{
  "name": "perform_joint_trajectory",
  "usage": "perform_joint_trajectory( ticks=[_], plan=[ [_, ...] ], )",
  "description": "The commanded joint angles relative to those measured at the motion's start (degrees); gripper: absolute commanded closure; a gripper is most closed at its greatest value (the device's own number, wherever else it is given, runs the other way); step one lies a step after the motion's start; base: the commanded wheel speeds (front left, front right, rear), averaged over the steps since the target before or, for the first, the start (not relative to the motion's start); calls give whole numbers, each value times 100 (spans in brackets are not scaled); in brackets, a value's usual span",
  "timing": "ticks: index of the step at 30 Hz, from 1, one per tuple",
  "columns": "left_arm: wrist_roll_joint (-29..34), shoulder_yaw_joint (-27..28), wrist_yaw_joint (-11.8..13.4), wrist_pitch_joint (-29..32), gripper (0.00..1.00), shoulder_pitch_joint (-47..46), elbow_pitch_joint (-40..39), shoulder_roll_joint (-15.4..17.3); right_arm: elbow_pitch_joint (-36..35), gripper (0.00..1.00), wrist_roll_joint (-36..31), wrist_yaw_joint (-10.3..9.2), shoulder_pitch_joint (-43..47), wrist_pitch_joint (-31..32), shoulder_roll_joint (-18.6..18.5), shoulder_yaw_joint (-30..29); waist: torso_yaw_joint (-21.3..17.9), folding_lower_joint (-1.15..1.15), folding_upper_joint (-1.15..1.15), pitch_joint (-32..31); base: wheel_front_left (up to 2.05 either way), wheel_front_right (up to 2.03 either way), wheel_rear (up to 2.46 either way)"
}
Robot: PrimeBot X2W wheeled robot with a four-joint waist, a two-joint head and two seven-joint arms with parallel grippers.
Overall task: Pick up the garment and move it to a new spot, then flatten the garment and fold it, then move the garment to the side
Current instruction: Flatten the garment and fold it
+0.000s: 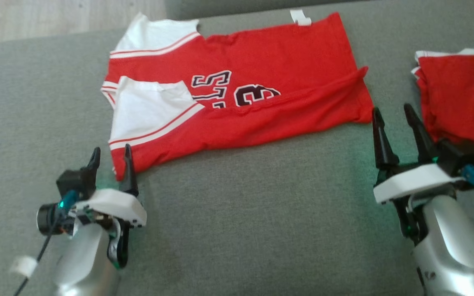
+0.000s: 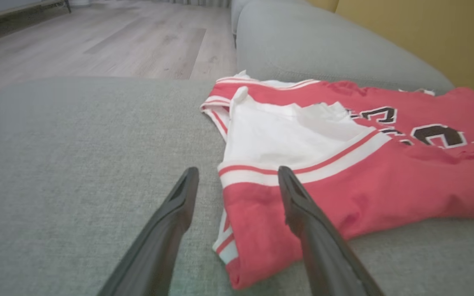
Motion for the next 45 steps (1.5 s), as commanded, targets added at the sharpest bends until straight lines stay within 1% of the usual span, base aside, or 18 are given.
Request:
perform_joint_trajectory(
  ticks=[1, 4, 7, 10, 11, 12, 13, 15, 17, 20, 23, 29, 32, 36, 37, 38, 45],
  plan=[
    [41, 122, 10, 83, 0, -306, 67, 140, -217, 0, -34, -4, -239, -61, 1, 101, -95, -1, 0, 132, 0, 0, 0],
    [49, 63, 13, 346, 0, -490, 412, 159, -245, 0, -30, -4, -279, -61, 9, 69, -135, -1, 0, 230, 0, 0, 0],
    [63, 27, 97, 632, 0, -615, 727, 188, -265, 0, -38, -4, -291, -61, 23, 50, -151, -1, 0, 277, 0, 0, 0],
    [37, 25, 152, 759, 0, -709, 914, 180, -257, 0, -43, -4, -302, -61, 55, 51, -144, -1, 0, 303, 0, 0, 0],
    [30, 10, 141, 802, 11, -732, 963, 172, -244, 0, -44, -4, -310, -61, 59, 54, -132, -1, 0, 308, 0, 0, 0],
    [28, -8, 125, 813, 74, -755, 993, 165, -220, 0, -44, -4, -318, -61, 60, 58, -116, -1, 0, 310, 0, 0, 0],
    [25, -22, 114, 809, 100, -774, 1018, 157, -188, 0, -53, -4, -332, -47, 57, 65, -98, -1, 0, 311, 0, 0, 0],
    [18, -41, 74, 735, 100, -814, 1020, 154, -100, 0, -84, -4, -376, 28, 50, 62, -57, -1, 0, 309, 0, 0, 0],
    [11, -25, 60, 519, 100, -875, 937, 166, 60, 0, -142, -4, -448, 205, 52, 22, -12, -1, 0, 307, 0, 0, 0],
    [43, -35, 31, 73, 100, -987, 697, 160, 378, 0, -82, -4, -612, 476, 147, -247, 85, -1, 0, 305, 0, 0, 0],
    [116, -116, -42, -196, 100, -1092, 408, 115, 750, 0, -88, -4, -833, 745, 236, -491, 205, -1, 0, 336, 0, 0, 0],
    [291, -304, -124, -343, 100, -1227, -20, 74, 1525, 0, -79, -4, -1365, 1301, 409, -990, 413, -1, 0, 479, 0, 0, 0],
    [355, -379, -129, -362, 100, -1289, -129, 57, 1909, 0, -261, -4, -1597, 1498, 448, -1224, 509, -1, 0, 541, 0, 0, 0],
    [385, -439, -128, -372, 100, -1307, -164, 49, 2363, 0, -454, -4, -1821, 1696, 490, -1340, 574, -1, 0, 558, 0, 0, 0],
    [391, -449, -126, -373, 100, -1304, -153, 60, 2453, 33, -488, -4, -1865, 1732, 498, -1305, 578, -1, 0, 554, 0, 0, 0],
    [395, -457, -123, -373, 100, -1298, -134, 73, 2521, 100, -523, -4, -1903, 1726, 504, -1274, 575, -1, 0, 544, 0, 0, 0],
    [341, -452, -123, -313, 100, -1110, 39, 229, 2795, 100, -747, -4, -1969, 1472, 518, -1095, 423, -1, 0, 335, 0, 0, 0]
  ],
)
